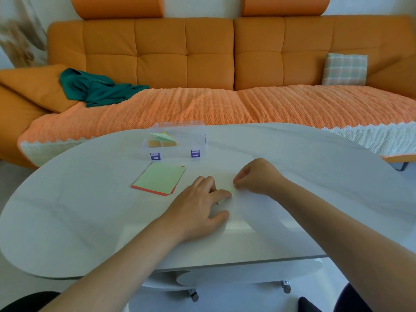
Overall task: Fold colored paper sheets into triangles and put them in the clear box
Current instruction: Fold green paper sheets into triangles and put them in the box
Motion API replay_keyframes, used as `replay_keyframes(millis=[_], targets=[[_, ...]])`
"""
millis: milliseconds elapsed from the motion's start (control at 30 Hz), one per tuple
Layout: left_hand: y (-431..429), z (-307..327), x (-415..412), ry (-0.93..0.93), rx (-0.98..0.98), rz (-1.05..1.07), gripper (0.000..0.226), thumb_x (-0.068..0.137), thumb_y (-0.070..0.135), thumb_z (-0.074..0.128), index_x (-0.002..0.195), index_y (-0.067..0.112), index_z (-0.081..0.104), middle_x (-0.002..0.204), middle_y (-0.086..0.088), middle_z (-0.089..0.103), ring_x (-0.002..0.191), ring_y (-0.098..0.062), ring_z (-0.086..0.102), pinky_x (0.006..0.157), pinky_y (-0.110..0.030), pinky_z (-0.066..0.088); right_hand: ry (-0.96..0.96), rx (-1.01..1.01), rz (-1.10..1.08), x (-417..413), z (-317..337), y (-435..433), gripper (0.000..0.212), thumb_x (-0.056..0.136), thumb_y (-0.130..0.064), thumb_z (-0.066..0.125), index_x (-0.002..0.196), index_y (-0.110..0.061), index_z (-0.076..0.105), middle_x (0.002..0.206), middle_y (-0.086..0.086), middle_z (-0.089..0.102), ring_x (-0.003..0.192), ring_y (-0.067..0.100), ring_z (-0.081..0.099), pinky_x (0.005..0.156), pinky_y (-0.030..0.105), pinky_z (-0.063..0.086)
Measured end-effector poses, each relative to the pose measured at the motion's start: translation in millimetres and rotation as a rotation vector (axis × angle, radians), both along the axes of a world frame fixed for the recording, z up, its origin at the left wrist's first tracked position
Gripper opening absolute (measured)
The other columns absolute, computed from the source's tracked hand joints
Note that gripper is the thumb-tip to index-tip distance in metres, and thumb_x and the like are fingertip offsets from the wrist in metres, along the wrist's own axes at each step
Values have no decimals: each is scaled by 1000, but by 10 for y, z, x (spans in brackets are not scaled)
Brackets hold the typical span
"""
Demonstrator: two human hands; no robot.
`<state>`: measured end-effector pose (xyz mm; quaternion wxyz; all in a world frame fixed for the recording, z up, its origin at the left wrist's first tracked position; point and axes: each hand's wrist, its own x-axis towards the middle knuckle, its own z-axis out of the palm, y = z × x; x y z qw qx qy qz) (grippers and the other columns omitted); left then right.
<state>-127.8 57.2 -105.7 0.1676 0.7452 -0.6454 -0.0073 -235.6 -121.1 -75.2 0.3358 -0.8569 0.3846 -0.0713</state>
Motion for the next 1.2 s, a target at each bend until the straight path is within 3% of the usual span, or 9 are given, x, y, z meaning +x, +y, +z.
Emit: replay_keyframes(millis=[200,433,633,833,967,1067,1200], targets=[[-1,8,-15,16,1,4,47,93,48,52,139,36,52,100,8,36,100,-10,33,85,-27,39,2,20,49,-35,-45,58,10,71,-34,83,75,-27,77,76,-11,72,80,8,67,72,27,57],[115,-17,6,111,-15,-6,42,92,48,50,131,33,58,105,14,41,107,-3,37,91,-26,42,49,46,22,17,15,57,11,70,-33,87,72,-25,79,76,-9,74,80,11,68,74,28,57],[239,-34,49,155,2,-19,51,86,58,41,127,34,59,118,21,46,117,3,39,99,-26,42,64,40,17,27,32,55,14,70,-34,88,75,-24,80,78,-7,74,80,11,68,70,26,55],[322,-51,95,159,50,-28,57,84,64,37,130,38,57,142,22,43,133,4,34,111,-22,33,59,37,23,14,30,64,13,70,-34,87,73,-24,80,76,-8,74,80,10,67,67,24,53],[241,5,47,101,16,-11,48,90,60,39,127,36,55,126,18,51,121,-3,42,102,-29,41,59,22,33,24,39,68,12,70,-34,86,73,-25,79,77,-8,73,81,11,67,71,26,56],[98,22,-33,14,-13,31,46,97,48,45,141,35,48,110,9,47,110,-13,41,95,-31,40,60,10,45,27,39,81,10,70,-34,85,72,-26,78,75,-9,73,80,11,68,70,26,56],[36,-53,-30,-76,-25,36,48,94,49,43,136,33,59,102,7,45,100,-15,41,89,-35,42,41,17,25,9,28,35,4,74,-27,83,75,-24,80,75,-10,72,77,8,65,64,22,52]])
